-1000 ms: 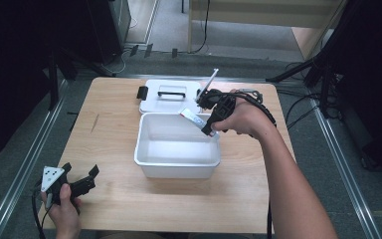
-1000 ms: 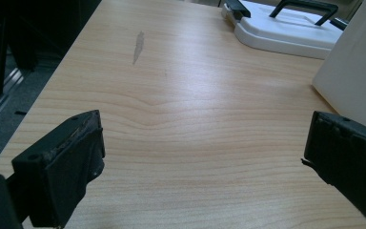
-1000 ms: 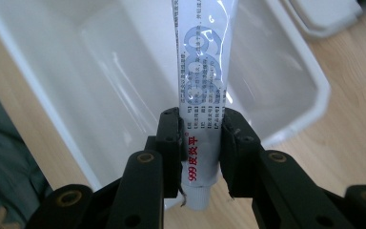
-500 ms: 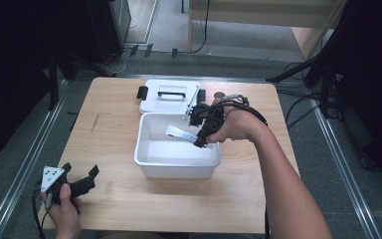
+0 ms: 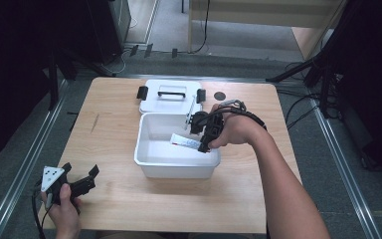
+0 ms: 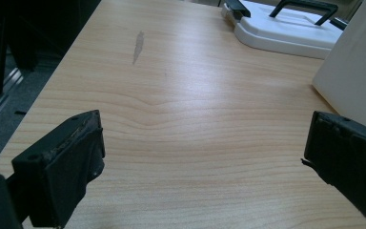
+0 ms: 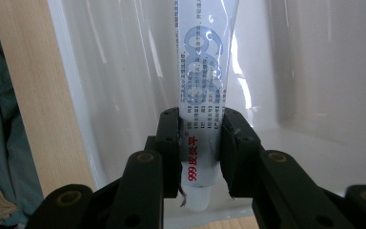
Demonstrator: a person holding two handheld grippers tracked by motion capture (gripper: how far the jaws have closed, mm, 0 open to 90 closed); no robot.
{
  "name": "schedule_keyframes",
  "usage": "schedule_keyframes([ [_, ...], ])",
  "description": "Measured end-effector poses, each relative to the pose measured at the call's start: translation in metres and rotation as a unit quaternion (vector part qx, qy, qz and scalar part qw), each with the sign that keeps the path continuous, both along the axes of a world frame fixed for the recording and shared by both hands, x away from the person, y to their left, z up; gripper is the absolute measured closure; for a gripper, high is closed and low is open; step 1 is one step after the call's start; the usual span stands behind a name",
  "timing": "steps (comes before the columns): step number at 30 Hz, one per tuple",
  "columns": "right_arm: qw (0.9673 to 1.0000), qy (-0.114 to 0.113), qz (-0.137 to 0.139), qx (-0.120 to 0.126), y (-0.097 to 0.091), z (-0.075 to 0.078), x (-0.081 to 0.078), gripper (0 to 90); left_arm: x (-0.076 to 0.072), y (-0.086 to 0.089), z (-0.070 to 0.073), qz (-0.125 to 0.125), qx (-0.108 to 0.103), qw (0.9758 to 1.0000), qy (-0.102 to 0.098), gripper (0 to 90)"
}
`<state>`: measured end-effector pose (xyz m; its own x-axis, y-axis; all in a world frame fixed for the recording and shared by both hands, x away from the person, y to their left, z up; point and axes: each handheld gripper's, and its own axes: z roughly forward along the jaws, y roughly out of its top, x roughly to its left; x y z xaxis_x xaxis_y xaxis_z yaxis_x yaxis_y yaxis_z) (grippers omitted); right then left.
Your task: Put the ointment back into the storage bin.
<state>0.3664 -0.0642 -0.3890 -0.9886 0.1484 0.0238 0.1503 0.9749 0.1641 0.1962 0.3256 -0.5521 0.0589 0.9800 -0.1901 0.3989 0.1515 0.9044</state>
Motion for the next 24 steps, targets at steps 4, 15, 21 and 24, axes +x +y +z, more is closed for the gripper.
schedule_keyframes([
  [4, 1.0, 0.004, -0.003, -0.003, 0.001, -0.004, -0.001, 72.7, 0.0, 0.0, 0.0, 0.0, 0.0, 1.0, 0.0, 0.5],
  [15, 0.9997, 0.012, -0.003, -0.021, 0.005, -0.02, -0.001, 72.7, 0.0, 0.0, 0.0, 0.001, -0.002, 1.0, -0.001, 0.5],
  [21, 0.9992, 0.014, 0.005, -0.037, 0.01, -0.028, -0.001, 72.7, 0.0, 0.0, 0.0, 0.002, -0.003, 1.0, 0.0, 0.4],
  [24, 0.9988, 0.016, 0.005, -0.046, 0.012, -0.032, -0.002, 72.7, 0.0, 0.0, 0.0, 0.002, -0.003, 1.0, 0.0, 0.4],
])
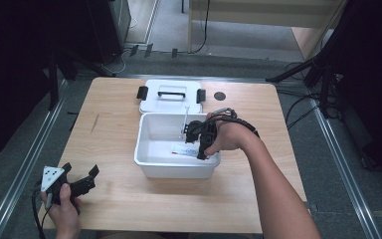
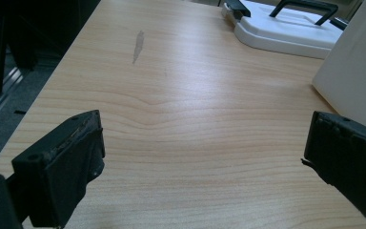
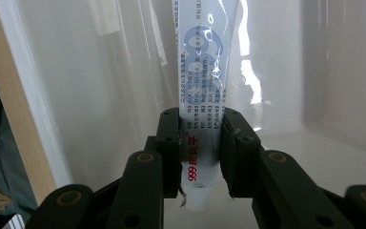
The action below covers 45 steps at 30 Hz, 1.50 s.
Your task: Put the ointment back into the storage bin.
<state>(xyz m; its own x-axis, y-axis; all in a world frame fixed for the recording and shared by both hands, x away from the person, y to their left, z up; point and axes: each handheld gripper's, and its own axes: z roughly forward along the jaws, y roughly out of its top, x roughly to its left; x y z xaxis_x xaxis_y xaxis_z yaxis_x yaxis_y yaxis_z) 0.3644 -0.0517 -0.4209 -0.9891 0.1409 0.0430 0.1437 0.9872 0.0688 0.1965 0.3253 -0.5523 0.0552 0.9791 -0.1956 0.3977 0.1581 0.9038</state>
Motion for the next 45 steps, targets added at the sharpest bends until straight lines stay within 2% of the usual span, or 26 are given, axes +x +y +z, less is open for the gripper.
schedule_keyframes([
  [23, 0.9978, 0.009, -0.012, -0.065, 0.018, -0.023, 0.003, 72.1, 0.0, 0.001, 0.0, -0.003, -0.001, 1.0, 0.003, 0.4],
  [36, 0.9949, 0.032, -0.009, -0.095, 0.023, -0.034, 0.002, 71.9, 0.0, 0.001, 0.0, -0.004, -0.002, 1.0, 0.004, 0.4],
  [45, 0.9953, 0.036, -0.009, -0.09, 0.022, -0.035, 0.003, 72.0, 0.001, 0.001, 0.0, -0.004, -0.002, 1.0, 0.005, 0.5],
])
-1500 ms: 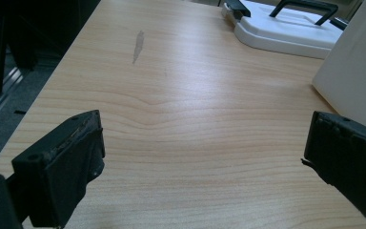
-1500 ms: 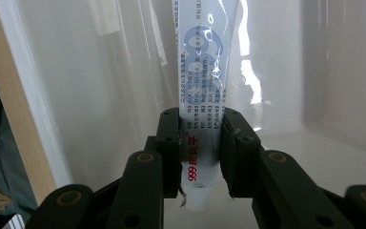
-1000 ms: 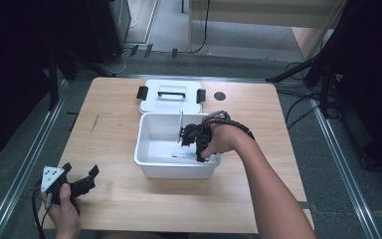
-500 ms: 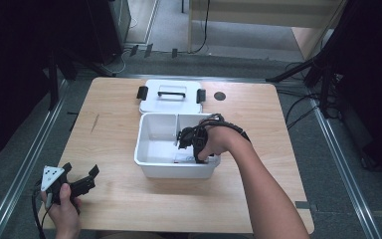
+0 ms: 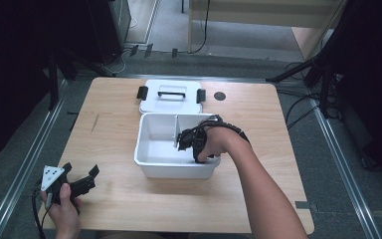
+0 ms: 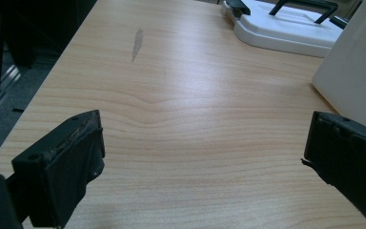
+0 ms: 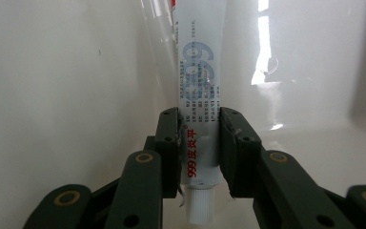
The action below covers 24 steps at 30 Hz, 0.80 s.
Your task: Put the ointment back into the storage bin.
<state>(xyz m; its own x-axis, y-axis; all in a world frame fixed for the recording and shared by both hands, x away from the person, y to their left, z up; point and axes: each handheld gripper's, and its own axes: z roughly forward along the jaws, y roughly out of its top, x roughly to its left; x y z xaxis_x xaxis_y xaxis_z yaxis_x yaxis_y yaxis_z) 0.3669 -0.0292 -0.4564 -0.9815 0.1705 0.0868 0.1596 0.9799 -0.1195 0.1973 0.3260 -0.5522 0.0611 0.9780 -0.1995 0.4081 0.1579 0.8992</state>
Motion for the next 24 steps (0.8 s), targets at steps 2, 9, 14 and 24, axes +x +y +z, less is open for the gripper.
schedule_keyframes([
  [2, 1.0, 0.001, 0.003, -0.001, 0.0, 0.0, 0.0, 71.9, 0.0, 0.0, 0.0, 0.0, 0.0, 1.0, 0.0, 0.5],
  [9, 1.0, 0.003, 0.003, -0.001, 0.0, -0.001, -0.001, 72.1, 0.0, 0.0, 0.0, 0.0, 0.001, 1.0, 0.0, 0.5],
  [14, 1.0, 0.003, 0.002, -0.001, -0.001, 0.0, -0.001, 72.4, 0.0, 0.0, 0.0, 0.0, 0.0, 1.0, 0.0, 0.4],
  [24, 0.9995, -0.016, -0.008, 0.027, -0.002, 0.01, -0.001, 64.4, 0.0, 0.0, 0.0, 0.001, -0.001, 1.0, -0.001, 0.4],
])
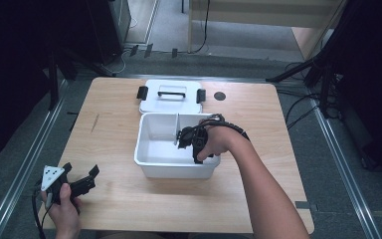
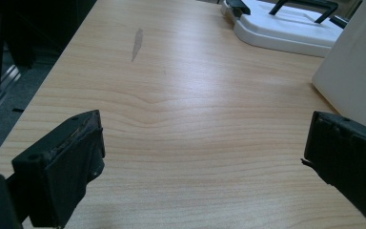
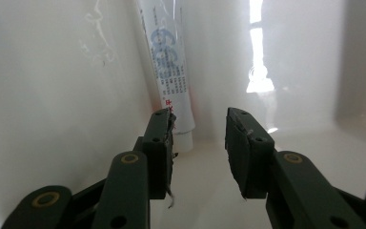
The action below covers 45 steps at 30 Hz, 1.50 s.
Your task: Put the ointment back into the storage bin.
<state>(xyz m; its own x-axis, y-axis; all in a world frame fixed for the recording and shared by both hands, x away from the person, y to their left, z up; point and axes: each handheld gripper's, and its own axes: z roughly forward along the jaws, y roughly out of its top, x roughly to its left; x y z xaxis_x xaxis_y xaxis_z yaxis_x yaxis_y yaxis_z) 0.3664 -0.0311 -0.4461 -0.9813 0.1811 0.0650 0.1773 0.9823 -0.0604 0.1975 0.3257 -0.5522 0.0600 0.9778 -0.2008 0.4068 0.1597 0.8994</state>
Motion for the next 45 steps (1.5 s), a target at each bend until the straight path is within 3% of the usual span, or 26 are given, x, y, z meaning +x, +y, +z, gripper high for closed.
schedule_keyframes([
  [12, 0.9981, -0.027, -0.019, 0.052, -0.011, 0.038, -0.001, 66.8, 0.0, 0.0, 0.0, -0.001, 0.003, 1.0, 0.001, 0.5],
  [18, 0.9949, -0.043, -0.029, 0.086, -0.023, 0.064, -0.003, 66.3, 0.0, 0.0, 0.0, -0.001, 0.004, 1.0, 0.001, 0.5],
  [25, 0.9911, -0.061, -0.05, 0.107, -0.048, 0.086, -0.004, 65.7, 0.0, 0.0, 0.0, -0.001, 0.005, 1.0, 0.002, 0.5],
  [36, 0.9872, -0.079, -0.081, 0.112, -0.088, 0.098, -0.005, 62.8, 0.0, 0.0, 0.0, -0.001, 0.006, 1.0, 0.002, 0.5],
  [45, 0.9861, -0.079, -0.102, 0.105, -0.114, 0.095, -0.007, 61.1, 0.0, 0.0, 0.0, 0.0, 0.006, 1.0, 0.002, 0.5],
])
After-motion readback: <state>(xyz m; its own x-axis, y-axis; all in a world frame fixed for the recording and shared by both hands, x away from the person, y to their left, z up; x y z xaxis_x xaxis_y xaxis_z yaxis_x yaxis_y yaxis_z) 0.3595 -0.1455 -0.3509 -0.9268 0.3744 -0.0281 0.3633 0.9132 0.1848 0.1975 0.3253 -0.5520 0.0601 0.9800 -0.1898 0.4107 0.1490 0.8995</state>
